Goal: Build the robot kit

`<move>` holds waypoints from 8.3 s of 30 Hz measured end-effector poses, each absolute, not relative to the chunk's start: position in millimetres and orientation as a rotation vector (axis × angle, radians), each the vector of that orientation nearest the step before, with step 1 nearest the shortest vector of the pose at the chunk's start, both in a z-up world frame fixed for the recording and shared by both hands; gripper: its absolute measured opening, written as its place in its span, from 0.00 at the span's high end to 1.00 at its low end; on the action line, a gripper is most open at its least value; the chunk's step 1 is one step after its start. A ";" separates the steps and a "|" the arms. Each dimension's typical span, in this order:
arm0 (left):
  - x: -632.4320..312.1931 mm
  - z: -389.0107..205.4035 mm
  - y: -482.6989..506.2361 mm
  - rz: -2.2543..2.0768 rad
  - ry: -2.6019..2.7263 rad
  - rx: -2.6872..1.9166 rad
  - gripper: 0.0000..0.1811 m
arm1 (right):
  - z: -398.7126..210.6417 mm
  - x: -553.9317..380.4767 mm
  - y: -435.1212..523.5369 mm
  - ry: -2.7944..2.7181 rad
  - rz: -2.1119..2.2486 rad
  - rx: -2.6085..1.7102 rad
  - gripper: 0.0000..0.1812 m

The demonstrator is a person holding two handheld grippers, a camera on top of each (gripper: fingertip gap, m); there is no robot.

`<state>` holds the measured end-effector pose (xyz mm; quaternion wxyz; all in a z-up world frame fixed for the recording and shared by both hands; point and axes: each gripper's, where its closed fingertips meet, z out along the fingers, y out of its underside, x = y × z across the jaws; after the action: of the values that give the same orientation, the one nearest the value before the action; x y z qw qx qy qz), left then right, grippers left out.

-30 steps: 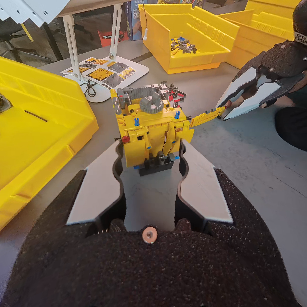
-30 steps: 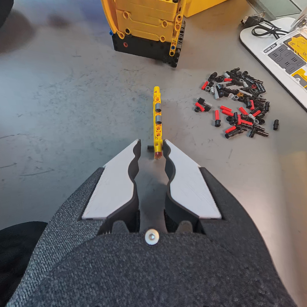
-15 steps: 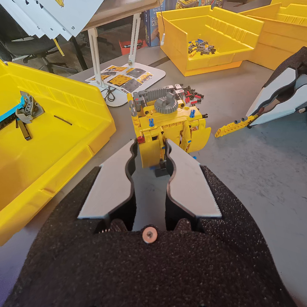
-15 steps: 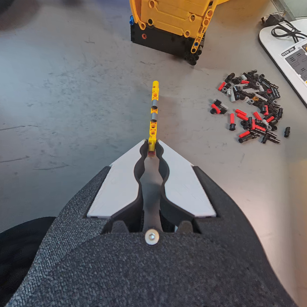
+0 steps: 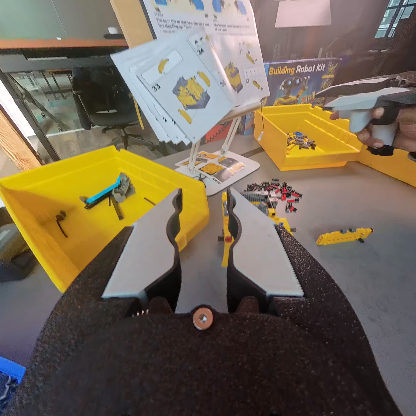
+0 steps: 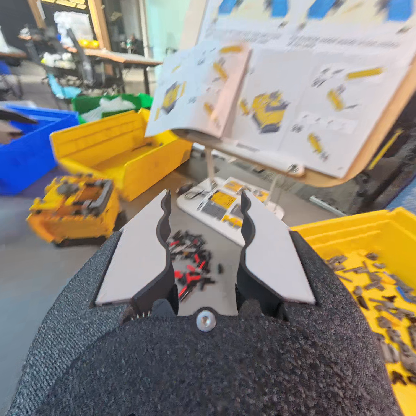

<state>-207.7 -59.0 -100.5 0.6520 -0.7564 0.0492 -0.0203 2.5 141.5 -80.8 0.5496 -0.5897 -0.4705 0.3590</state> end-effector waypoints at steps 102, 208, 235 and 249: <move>-207.3 -41.5 134.1 0.249 0.236 -1.726 0.78 | -40.8 -95.0 221.1 -1.078 0.696 -1.096 0.84; -144.7 -97.3 189.1 0.469 0.881 -2.028 0.95 | -102.5 -65.4 223.4 -1.336 0.874 -1.330 0.73; -138.1 -110.0 207.4 0.575 1.242 -2.311 0.92 | -65.2 -57.2 287.4 -0.940 1.053 -1.426 1.00; -136.8 -109.0 199.9 -0.367 0.870 -2.536 0.99 | -68.8 -53.4 285.9 -0.990 1.074 -1.414 1.00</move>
<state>-136.8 199.9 -109.0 0.2159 -0.9150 0.3140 -0.1323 -53.4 285.9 -68.8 0.5261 -0.5915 -0.4142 0.4492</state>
